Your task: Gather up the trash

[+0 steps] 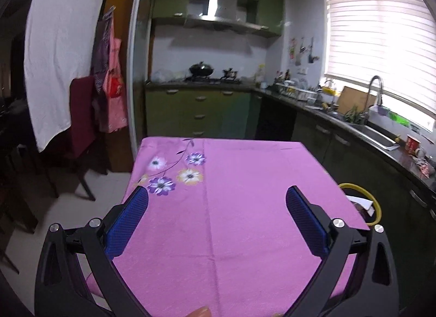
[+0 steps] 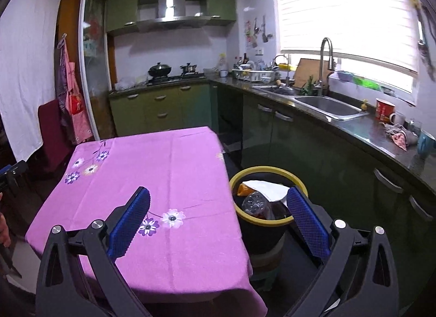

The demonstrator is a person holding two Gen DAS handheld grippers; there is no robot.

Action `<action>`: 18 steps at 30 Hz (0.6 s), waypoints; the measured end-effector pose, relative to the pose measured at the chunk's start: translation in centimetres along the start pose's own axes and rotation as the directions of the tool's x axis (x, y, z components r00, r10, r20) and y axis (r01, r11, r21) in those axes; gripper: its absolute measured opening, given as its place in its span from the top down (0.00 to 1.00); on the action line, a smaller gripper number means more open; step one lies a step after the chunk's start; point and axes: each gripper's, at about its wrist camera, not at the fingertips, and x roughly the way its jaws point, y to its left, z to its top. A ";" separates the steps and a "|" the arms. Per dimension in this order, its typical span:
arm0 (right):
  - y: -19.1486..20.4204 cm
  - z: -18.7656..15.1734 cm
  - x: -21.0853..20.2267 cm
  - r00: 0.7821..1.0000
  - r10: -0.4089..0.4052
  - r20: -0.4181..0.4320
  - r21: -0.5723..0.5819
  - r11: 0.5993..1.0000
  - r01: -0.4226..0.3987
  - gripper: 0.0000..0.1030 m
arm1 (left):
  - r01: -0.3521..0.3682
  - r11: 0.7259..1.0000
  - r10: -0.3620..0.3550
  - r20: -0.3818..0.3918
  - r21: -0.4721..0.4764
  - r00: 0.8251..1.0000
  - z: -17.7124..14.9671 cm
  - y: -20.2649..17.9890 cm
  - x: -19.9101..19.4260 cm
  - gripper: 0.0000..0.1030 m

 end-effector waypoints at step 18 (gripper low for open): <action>1.1 -0.7 1.3 1.000 -0.006 -0.024 -0.059 0.998 0.004 0.04 | 0.040 0.999 -0.040 0.004 0.022 0.999 -0.7 -1.0 -1.3 0.07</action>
